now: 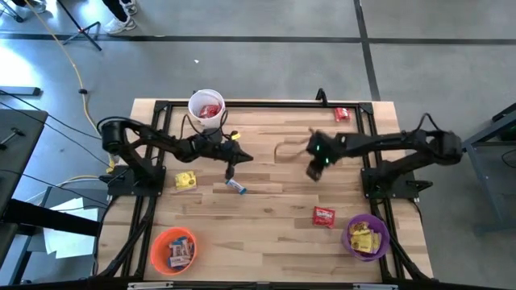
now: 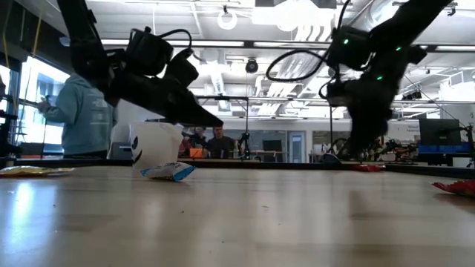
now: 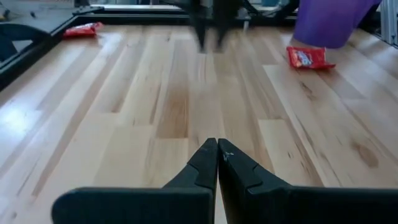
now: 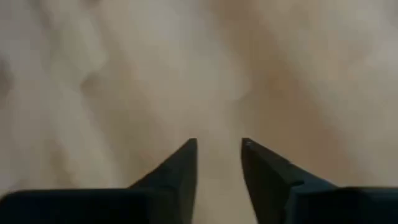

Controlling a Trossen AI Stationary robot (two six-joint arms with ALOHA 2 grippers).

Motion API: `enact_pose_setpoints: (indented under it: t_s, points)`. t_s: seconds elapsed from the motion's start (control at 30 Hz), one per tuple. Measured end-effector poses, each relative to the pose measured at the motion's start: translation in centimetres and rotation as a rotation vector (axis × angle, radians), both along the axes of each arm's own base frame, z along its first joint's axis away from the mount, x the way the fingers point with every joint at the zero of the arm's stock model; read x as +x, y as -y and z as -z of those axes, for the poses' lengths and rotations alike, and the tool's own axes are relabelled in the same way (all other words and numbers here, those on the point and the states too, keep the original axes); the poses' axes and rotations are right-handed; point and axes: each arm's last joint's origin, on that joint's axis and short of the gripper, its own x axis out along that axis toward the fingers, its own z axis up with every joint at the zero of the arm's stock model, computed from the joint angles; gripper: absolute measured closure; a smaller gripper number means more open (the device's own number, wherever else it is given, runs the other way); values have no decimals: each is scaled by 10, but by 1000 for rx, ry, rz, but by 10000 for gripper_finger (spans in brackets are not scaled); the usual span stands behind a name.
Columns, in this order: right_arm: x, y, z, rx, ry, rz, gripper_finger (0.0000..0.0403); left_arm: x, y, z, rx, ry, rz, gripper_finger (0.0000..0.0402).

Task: Sort candy
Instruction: Put the red candy into the white bucket

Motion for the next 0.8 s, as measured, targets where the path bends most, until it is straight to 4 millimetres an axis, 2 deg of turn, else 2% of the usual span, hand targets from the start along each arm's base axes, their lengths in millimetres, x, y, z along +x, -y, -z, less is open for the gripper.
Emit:
enact_pose_setpoints:
  t_s: [0.2, 0.43, 0.57, 0.8]
  points:
    - [-1, -63, 4, 96, -103, -126, 216, 2, 0, 0, -9, 28, -5, 401]
    - [-9, -122, 3, 122, -103, -241, 187, 2, 0, -1, -9, 31, -6, 401]
    - [-11, -145, 7, 63, -76, -282, 186, 2, 0, 0, -9, 31, -6, 401]
    - [-4, -163, 23, 10, -148, -337, 186, 2, 0, 0, -22, 29, -10, 401]
